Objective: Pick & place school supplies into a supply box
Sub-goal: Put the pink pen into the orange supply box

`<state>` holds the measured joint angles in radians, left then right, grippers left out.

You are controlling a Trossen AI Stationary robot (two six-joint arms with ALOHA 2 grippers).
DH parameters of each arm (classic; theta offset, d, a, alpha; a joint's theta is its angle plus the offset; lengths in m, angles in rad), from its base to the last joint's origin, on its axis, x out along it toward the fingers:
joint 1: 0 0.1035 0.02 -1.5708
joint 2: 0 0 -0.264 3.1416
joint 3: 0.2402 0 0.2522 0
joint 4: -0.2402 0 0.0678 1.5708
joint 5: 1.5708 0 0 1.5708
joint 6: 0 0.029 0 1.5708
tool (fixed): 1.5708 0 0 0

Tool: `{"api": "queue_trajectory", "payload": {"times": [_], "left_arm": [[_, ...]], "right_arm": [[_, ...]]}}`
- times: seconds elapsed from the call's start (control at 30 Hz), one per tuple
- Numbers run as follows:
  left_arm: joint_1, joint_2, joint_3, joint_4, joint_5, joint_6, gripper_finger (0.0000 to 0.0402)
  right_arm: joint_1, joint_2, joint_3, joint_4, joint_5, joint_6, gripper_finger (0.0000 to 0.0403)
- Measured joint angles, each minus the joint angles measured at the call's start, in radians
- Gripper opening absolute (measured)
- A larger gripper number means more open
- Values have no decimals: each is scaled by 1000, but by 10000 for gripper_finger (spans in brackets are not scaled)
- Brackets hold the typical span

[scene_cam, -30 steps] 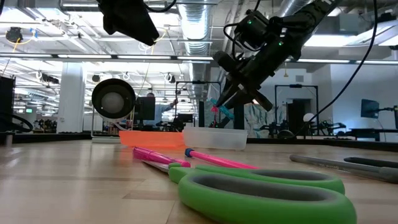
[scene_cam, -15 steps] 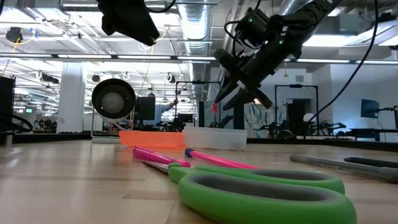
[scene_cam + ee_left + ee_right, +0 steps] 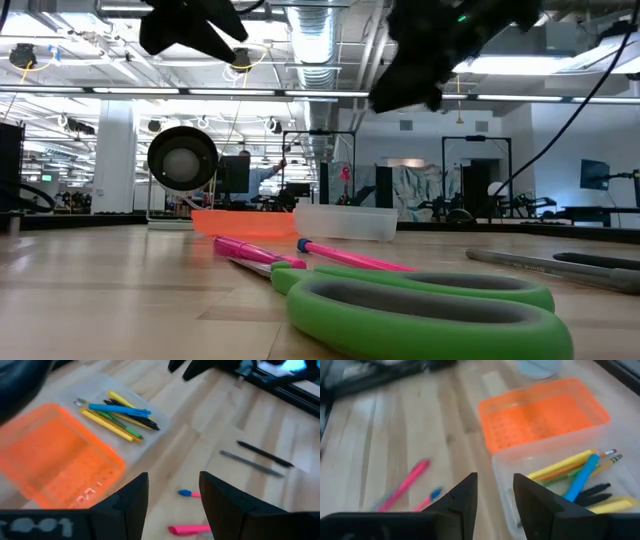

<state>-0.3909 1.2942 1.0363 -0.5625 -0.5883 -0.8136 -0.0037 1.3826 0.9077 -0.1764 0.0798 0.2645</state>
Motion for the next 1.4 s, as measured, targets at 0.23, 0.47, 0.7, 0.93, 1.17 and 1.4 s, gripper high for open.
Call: {"api": "queue_trajectory", "payload": {"times": [0.23, 0.47, 0.7, 0.93, 1.17, 1.4], "left_arm": [[-77, 5, 0, -4, 6, 81, 164], [-60, 112, 1, 35, 141, 160, 164], [-36, 294, 1, 136, 283, 411, 164], [3, 399, 1, 180, 397, 600, 164], [58, 461, 1, 214, 515, 786, 164], [110, 480, 0, 225, 560, 910, 164]], "right_arm": [[98, -94, 0, -199, 91, -83, 118], [144, -136, 0, -322, 158, -82, 118], [172, -152, 0, -364, 158, -70, 118], [202, -163, 0, -447, 160, 40, 118], [304, -175, 0, -519, 233, 181, 118], [446, -176, 0, -574, 352, 390, 118]]}}
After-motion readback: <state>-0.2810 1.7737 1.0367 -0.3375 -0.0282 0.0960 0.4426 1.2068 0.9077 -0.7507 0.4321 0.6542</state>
